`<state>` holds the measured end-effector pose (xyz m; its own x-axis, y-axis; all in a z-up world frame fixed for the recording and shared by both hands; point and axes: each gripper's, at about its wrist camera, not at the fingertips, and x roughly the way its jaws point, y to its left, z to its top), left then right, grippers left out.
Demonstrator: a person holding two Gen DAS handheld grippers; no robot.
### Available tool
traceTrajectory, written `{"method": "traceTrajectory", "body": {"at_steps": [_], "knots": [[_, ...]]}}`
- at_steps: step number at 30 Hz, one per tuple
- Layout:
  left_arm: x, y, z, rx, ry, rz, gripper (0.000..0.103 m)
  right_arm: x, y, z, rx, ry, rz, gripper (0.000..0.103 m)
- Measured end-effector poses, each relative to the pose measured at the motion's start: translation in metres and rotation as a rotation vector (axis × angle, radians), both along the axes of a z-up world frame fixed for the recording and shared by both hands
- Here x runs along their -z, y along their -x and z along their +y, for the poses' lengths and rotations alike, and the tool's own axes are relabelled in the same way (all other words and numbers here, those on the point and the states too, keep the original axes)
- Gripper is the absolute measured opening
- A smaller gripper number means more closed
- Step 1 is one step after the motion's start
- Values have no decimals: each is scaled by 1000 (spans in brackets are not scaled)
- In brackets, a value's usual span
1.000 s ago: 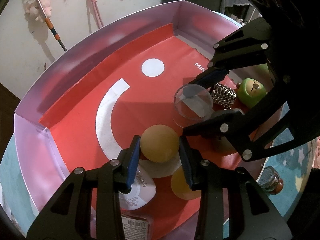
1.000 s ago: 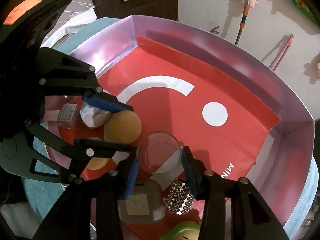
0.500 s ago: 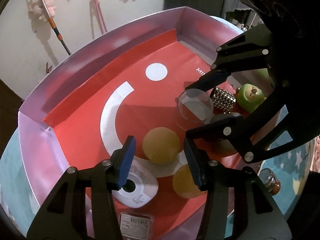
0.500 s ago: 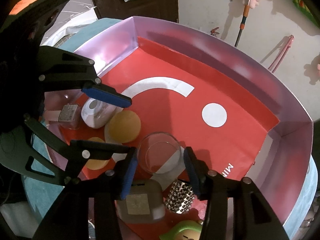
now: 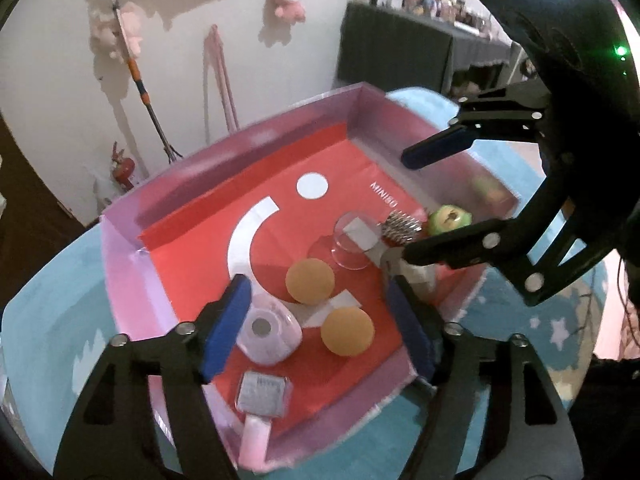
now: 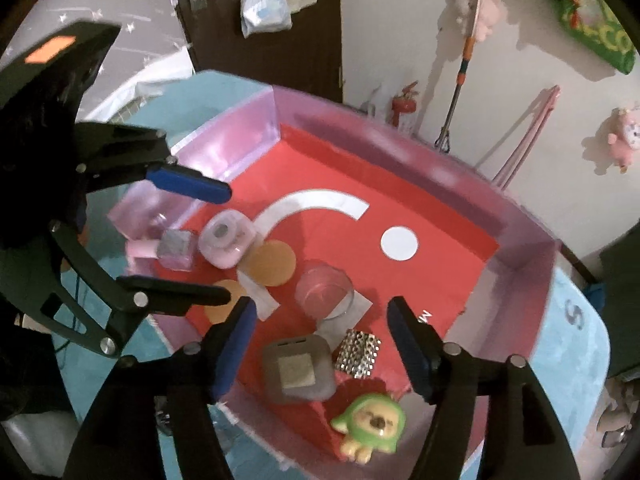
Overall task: Organize rigid objects
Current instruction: 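Withdraw both tools from the pink box back over the table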
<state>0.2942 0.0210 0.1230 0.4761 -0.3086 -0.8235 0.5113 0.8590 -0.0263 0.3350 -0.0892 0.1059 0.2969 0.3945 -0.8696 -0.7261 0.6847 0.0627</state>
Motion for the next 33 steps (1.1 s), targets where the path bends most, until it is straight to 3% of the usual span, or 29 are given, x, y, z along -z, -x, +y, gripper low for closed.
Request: {"method": "traceTrajectory", "body": {"at_steps": [6, 10, 15, 20, 25, 33], "knots": [[-35, 36, 11, -77, 53, -84, 74, -46, 36, -15, 46, -62, -83, 86], [-51, 63, 17, -128, 78, -147, 82, -75, 70, -29, 82, -101, -152, 94], [-62, 102, 22, -201, 109, -223, 82, -97, 114, -44, 130, -142, -230, 100], [-68, 140, 19, -246, 120, -294, 94, -108, 156, -55, 163, -175, -279, 103], [-64, 179, 8, -292, 101, -369, 94, -107, 193, -66, 205, -202, -309, 103], [-42, 220, -2, -352, 131, -428, 94, -61, 235, -74, 327, -199, -337, 103]]}}
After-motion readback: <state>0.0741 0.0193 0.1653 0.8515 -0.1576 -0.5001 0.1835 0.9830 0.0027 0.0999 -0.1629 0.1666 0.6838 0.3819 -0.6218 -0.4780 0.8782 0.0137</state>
